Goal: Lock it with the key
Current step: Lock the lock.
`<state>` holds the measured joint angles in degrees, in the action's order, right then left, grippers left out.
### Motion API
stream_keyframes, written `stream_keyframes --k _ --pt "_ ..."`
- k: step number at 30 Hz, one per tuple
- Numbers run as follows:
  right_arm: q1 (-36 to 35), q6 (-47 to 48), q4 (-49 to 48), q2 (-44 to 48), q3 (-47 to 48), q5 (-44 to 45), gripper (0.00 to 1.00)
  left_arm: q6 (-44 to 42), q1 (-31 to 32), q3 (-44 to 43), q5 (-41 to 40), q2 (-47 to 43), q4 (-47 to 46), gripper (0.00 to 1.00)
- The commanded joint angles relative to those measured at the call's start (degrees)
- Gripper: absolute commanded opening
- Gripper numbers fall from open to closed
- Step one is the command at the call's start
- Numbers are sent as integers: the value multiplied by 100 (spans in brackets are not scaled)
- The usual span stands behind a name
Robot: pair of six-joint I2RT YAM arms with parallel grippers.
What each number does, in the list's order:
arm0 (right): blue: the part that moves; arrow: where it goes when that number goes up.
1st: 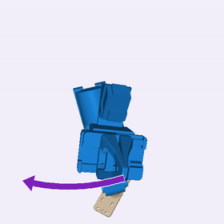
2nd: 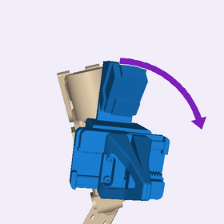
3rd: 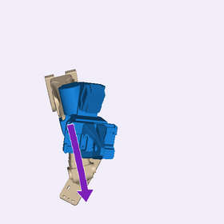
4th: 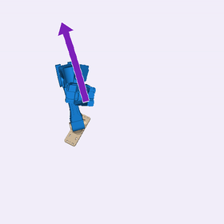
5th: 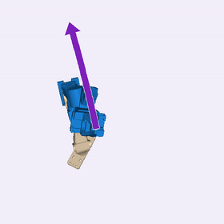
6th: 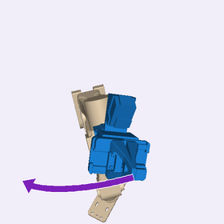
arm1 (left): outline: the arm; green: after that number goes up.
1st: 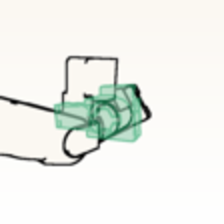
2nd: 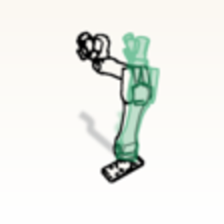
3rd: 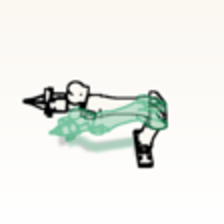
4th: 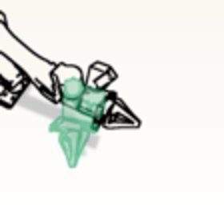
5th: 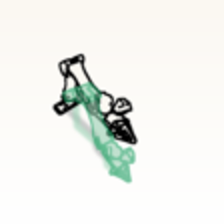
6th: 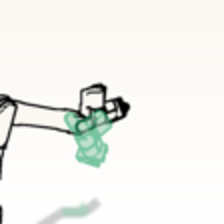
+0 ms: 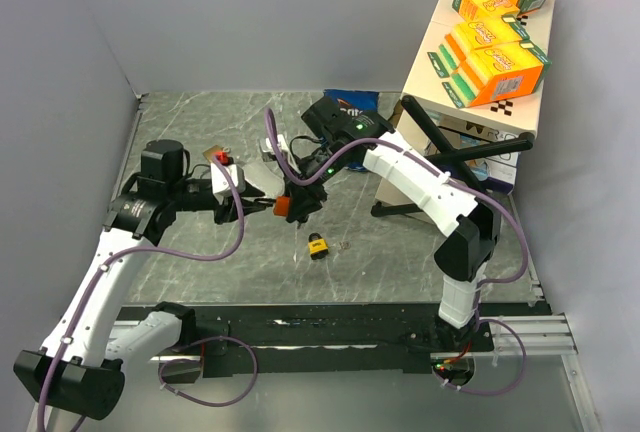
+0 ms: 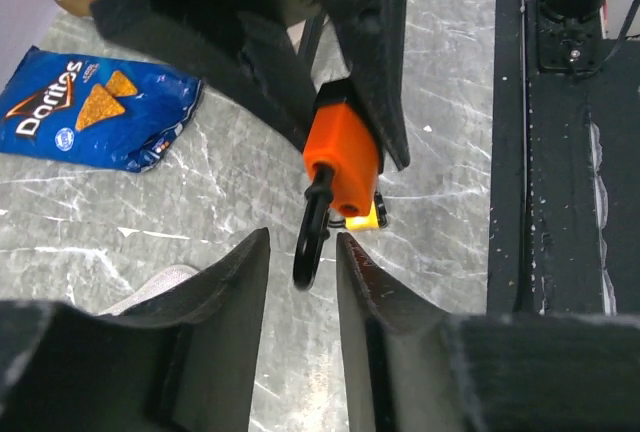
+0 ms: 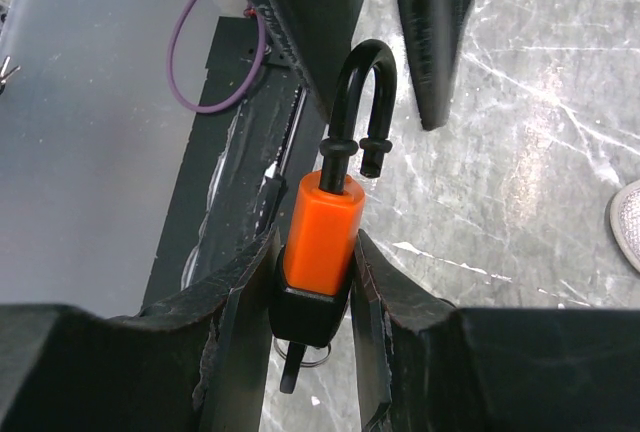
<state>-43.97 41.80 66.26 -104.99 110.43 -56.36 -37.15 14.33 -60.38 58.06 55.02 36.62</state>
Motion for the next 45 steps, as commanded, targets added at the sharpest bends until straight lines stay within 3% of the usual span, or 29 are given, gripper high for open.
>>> stream_keyframes --k 1,4,9,14,19,28,30,35,37,38,41,45 --pt "-59 4 -43 66 251 -191 0 50 70 -141 161 -36 -217 33" --pt "-77 -58 -104 101 198 -191 0 -161 79 -114 179 -18 -16 31" --pt "-68 -102 -166 207 67 -200 0 -407 79 -44 127 0 214 35" --pt "-77 -128 -210 216 5 -209 0 -240 79 35 21 -9 91 35" --pt "-68 -76 -157 181 84 -218 0 -328 79 0 47 17 266 29" --pt "-77 -40 -96 172 128 -226 0 -320 79 9 -6 -1 354 31" --pt "-86 -49 -104 172 128 -226 0 -276 79 -18 12 -1 346 27" --pt "-95 -137 -201 181 93 -122 0 -153 79 -62 82 -18 311 2" --pt "-86 -365 -473 233 40 -25 12 222 79 -18 82 -71 92 1" --pt "-60 -444 -569 259 -12 89 31 408 79 0 56 -106 -31 1" --pt "106 -813 -1026 400 -162 186 68 998 53 44 82 -150 -356 1" --pt "353 -1051 -1492 690 -522 134 78 1718 -79 -9 301 -150 -805 1"
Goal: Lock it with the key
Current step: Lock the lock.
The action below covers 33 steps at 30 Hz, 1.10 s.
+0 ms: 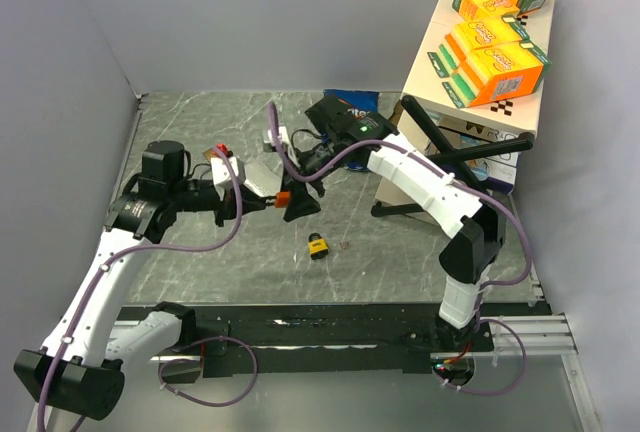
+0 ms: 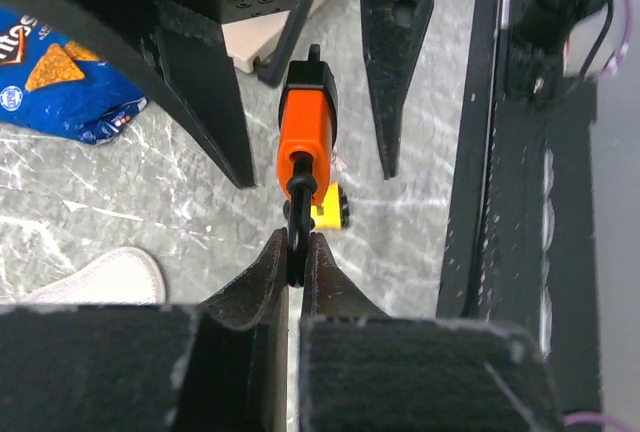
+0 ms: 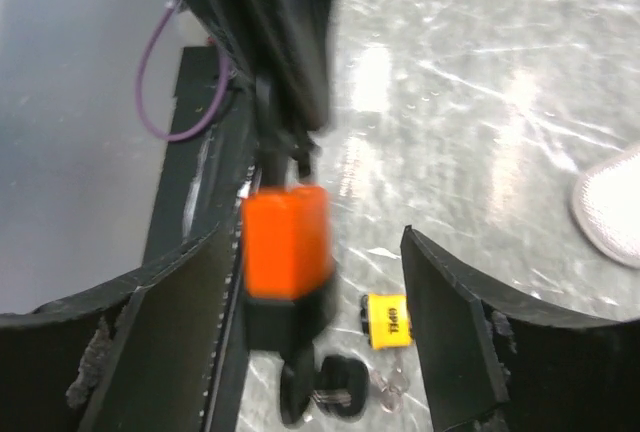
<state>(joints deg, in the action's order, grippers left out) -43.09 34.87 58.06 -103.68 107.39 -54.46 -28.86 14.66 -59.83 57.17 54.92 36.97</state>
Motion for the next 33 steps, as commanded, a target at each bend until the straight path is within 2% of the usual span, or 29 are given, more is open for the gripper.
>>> stream_keyframes --k 1,4,13,27,33 --pt "301 -341 -830 681 -384 -56 79 1248 -138 -64 444 -139 -945 1" --pt "398 -341 -1155 954 -736 -91 80 1803 -191 -46 672 -174 -1341 1" --pt "495 -464 -1983 1570 -1344 -433 79 2420 -261 7 1086 -209 -1746 1" --pt "486 -622 -1878 1368 -1107 -1041 55 2561 -261 33 1262 -227 -1808 1" --pt "398 -622 -1878 1403 -1089 -1050 55 2702 -261 77 1227 -227 -1913 1"
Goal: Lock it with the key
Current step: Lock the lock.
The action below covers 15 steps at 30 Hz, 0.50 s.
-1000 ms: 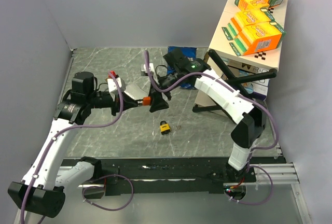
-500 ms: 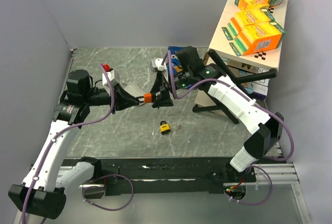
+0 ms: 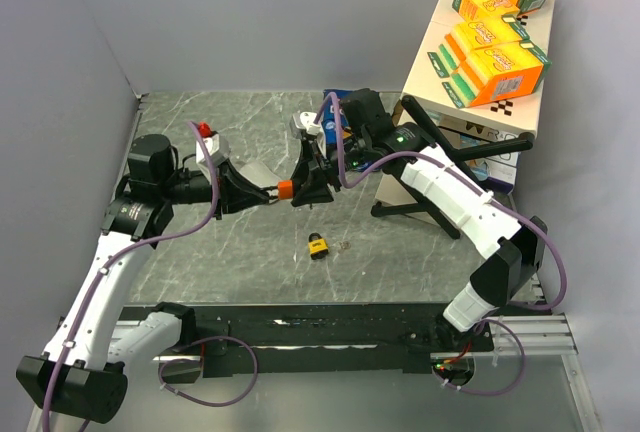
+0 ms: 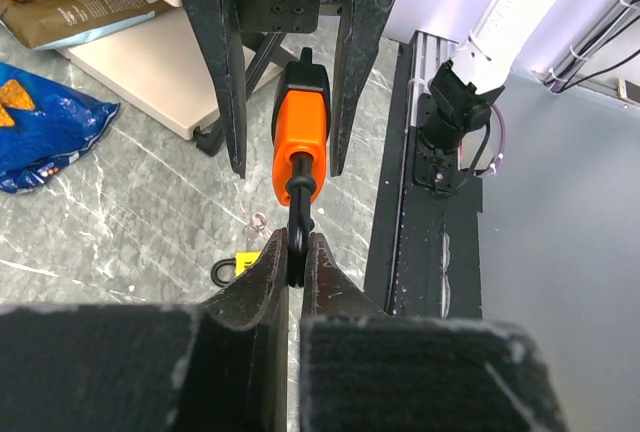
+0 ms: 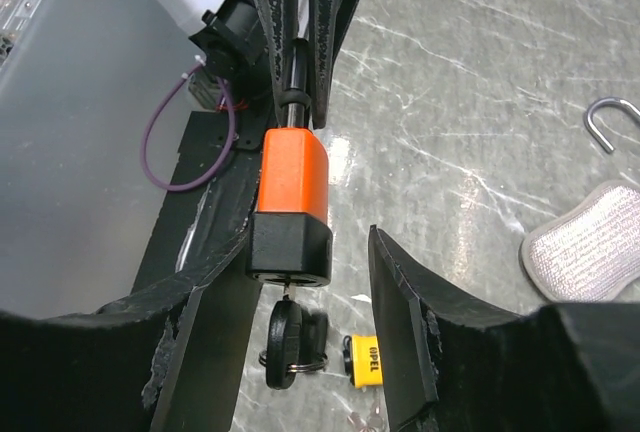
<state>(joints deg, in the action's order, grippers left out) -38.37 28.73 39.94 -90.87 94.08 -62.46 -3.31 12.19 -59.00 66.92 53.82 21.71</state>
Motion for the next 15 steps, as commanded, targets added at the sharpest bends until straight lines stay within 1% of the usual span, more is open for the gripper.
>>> stream_keyframes --k 1,2,5,6,8,9,10,11,12,15 --pt "-92 18 -40 122 259 -249 55 155 -14 -6 269 -118 -387 1" --pt "-118 27 -22 113 268 -249 55 199 -14 3 269 -109 -413 1" --pt "-162 10 -22 96 312 -232 45 252 -14 12 261 -91 -466 1" --pt "-179 -8 -13 87 321 -241 38 269 -14 20 261 -83 -484 1" --pt "-197 -8 5 69 356 -249 30 296 -14 38 234 -82 -528 1" --pt "-206 -8 13 61 365 -258 22 296 -14 38 217 -82 -589 1" --pt "-206 -17 -4 52 374 -267 17 296 -14 64 225 -74 -642 1" --pt "-223 -25 -48 34 383 -276 7 548 -14 90 225 -74 -712 1" --pt "-224 -69 -65 43 391 -276 1 594 -14 99 217 -65 -834 1" --pt "-267 -192 -223 26 409 -302 0 718 12 187 191 -30 -1046 1"
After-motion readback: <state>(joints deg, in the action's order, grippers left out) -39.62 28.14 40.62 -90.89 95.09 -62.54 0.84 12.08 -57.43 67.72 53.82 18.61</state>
